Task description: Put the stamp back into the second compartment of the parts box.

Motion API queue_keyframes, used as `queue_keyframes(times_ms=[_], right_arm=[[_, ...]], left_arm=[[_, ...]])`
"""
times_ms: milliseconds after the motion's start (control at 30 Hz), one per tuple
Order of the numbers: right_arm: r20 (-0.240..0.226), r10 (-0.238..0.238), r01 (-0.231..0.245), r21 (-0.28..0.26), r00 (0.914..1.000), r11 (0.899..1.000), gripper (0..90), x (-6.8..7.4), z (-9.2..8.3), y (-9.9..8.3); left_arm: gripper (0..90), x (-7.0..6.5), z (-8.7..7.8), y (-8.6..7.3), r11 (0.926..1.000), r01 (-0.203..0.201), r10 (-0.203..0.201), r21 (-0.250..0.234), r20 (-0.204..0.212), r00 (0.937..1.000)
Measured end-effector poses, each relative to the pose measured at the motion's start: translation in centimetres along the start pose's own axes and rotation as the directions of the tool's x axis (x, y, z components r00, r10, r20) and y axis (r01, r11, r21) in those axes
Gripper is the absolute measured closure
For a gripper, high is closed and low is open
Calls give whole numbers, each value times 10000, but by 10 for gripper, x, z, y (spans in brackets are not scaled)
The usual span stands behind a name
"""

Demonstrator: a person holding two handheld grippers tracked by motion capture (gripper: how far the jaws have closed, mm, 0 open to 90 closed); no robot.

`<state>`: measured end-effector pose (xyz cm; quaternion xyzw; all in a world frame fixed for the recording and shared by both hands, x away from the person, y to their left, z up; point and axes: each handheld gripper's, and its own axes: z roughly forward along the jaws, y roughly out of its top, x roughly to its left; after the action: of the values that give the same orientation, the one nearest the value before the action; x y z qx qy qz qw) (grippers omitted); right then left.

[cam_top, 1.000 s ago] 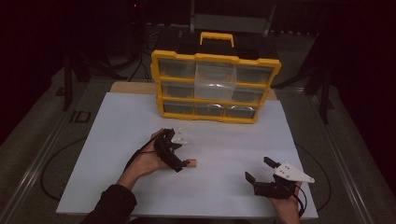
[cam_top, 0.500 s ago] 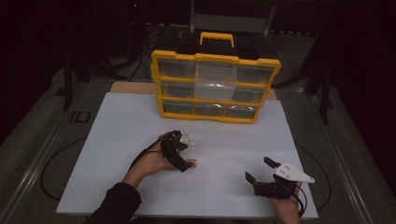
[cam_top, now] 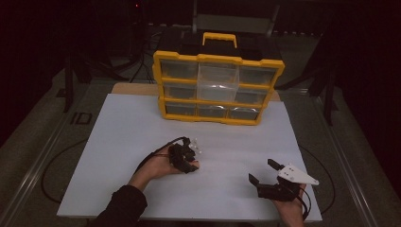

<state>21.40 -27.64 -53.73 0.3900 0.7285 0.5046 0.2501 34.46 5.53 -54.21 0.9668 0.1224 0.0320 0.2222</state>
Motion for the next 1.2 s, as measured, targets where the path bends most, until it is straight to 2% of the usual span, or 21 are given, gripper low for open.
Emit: queue_keyframes(times_ms=[233,400,667,767,800,867,933,1200], right_arm=[[-12,5,-5,28,10000,10000,72,0,0,0],[-49,-18,18,37,10000,10000,72,1,1,0],[-50,-3,3,37,10000,10000,72,1,1,0],[-56,5,-5,41,10000,10000,72,1,1,0],[-63,11,-11,26,10000,10000,72,1,1,0],[-71,15,-15,25,10000,10000,72,1,1,0],[-88,5,-5,31,10000,10000,72,2,2,0],[-102,8,-7,40,9999,10000,72,2,3,0]], left_arm=[[668,0,-2,1,9998,-2,4,211,-100,10000],[669,1,-8,0,9999,156,-156,20,-134,9998],[669,1,-16,-3,9998,168,-171,-146,-240,9996],[669,1,-20,-6,9985,376,-384,-393,-185,9991],[669,1,-21,-7,9990,314,-322,-332,-240,9992],[669,1,-23,-10,9978,506,-518,-435,-264,9983],[669,3,-26,-12,9982,446,-459,-390,-330,9984],[669,5,-40,-19,9967,608,-638,-545,-556,9964]])
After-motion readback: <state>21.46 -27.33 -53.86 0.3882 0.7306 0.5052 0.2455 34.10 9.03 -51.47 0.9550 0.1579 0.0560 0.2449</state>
